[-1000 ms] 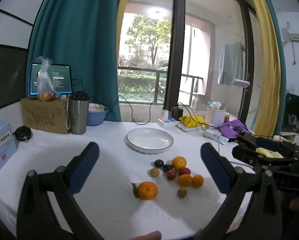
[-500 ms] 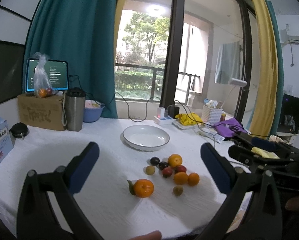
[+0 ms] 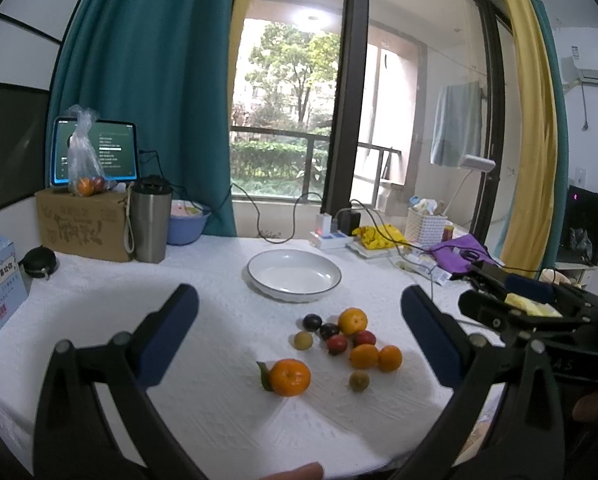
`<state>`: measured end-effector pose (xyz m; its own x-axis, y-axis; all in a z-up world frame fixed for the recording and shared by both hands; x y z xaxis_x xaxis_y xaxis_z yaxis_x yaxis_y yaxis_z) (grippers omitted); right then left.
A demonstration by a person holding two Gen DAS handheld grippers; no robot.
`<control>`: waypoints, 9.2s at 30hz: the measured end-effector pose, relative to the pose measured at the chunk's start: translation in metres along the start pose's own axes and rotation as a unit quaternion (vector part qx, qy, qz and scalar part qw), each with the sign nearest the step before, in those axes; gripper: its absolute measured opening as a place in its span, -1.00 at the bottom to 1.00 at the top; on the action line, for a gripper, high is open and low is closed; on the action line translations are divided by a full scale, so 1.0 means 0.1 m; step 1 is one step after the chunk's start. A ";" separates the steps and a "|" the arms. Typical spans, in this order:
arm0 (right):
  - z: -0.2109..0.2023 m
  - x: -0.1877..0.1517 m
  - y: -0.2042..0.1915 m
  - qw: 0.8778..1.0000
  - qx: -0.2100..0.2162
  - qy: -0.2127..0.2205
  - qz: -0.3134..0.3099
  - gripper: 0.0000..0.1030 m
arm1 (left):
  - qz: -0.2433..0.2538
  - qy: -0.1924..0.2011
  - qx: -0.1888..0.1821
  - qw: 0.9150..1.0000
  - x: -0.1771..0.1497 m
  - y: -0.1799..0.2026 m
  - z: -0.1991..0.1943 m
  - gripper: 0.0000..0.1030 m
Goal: Organize fruits
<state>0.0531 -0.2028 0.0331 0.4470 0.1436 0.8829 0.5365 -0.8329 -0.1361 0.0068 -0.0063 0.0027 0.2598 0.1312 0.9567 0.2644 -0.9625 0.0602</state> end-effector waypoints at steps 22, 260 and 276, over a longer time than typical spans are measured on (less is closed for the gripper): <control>0.01 0.00 0.00 1.000 0.001 -0.001 0.001 0.73 | 0.004 -0.005 -0.004 1.000 -0.01 0.02 0.04 0.98; 1.30 -0.49 0.71 0.976 0.138 -0.163 0.049 -0.25 | 0.120 -0.268 -0.094 0.951 -0.81 0.78 1.31 0.64; 1.14 -0.48 0.99 0.979 0.126 -0.143 0.066 -0.25 | 0.179 -0.286 -0.090 0.937 -0.99 1.07 1.41 -0.52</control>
<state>0.1667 -0.2311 -0.0737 0.6874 0.2164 0.6933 0.6035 -0.7013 -0.3795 0.1401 -0.0889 -0.1261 0.7710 -0.1511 0.6187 -0.0818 -0.9869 -0.1391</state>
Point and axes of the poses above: each gripper's, at about its wrist camera, not at the fingertips, and z roughly the way its jaws point, y to its right, x to its top, the point moved 2 cm from there along z, roughly the way its jaws point, and after that the axes turned 15 degrees about x, right-handed, at the moved point
